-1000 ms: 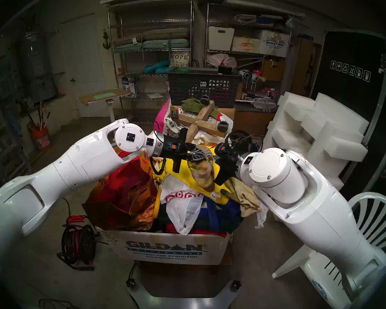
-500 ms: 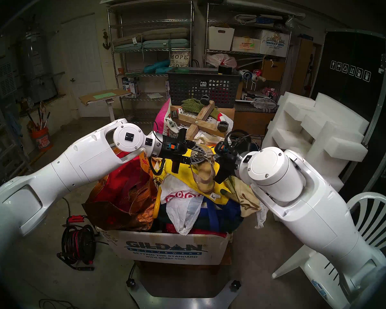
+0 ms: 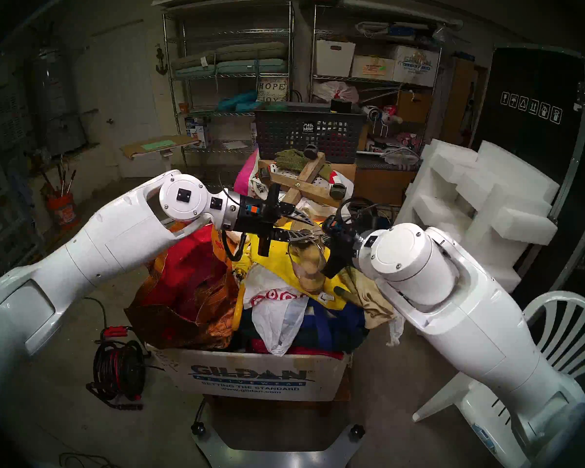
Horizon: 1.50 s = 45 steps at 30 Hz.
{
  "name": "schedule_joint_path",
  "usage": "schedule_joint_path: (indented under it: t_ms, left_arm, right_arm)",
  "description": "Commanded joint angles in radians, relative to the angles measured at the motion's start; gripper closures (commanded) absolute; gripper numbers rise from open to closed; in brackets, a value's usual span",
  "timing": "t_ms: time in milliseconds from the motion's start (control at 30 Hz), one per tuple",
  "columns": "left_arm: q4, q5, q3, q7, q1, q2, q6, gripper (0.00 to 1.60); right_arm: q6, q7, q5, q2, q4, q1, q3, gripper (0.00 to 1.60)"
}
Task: Unbuckle a shoe
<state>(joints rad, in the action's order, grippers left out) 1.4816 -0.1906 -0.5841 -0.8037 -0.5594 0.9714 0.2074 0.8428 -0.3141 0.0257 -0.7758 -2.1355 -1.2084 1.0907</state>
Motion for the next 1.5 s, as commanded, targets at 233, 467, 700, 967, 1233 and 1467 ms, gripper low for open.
schedule_joint_path:
  t_ms: [233, 467, 700, 967, 1233, 1467]
  left_arm:
    - [-0.046, -0.022, 0.000, 0.016, 0.007, 0.064, -0.019, 0.82]
    - [-0.058, -0.040, 0.004, 0.019, -0.003, 0.080, -0.032, 0.80]
    - [-0.057, -0.049, 0.004, 0.022, -0.007, 0.085, -0.038, 0.77]
    - [-0.066, -0.029, 0.018, 0.042, -0.011, 0.095, -0.061, 0.78]
    - [-0.088, 0.007, 0.027, 0.064, -0.002, 0.106, -0.070, 0.79]
    - [-0.100, 0.009, 0.021, 0.061, 0.000, 0.112, -0.062, 0.78]
  right_arm:
    - [-0.002, -0.004, -0.008, 0.010, -0.023, 0.012, 0.019, 1.60]
    - [-0.002, -0.004, -0.012, 0.014, -0.027, 0.006, 0.023, 1.60]
    - [-0.004, -0.004, -0.014, 0.021, -0.030, -0.002, 0.022, 1.60]
    - [-0.008, -0.004, -0.012, 0.024, -0.036, -0.010, 0.028, 1.60]
    - [-0.009, -0.010, -0.009, 0.037, -0.053, -0.017, 0.031, 1.60]
    - [-0.013, -0.015, -0.007, 0.043, -0.065, -0.017, 0.020, 1.60]
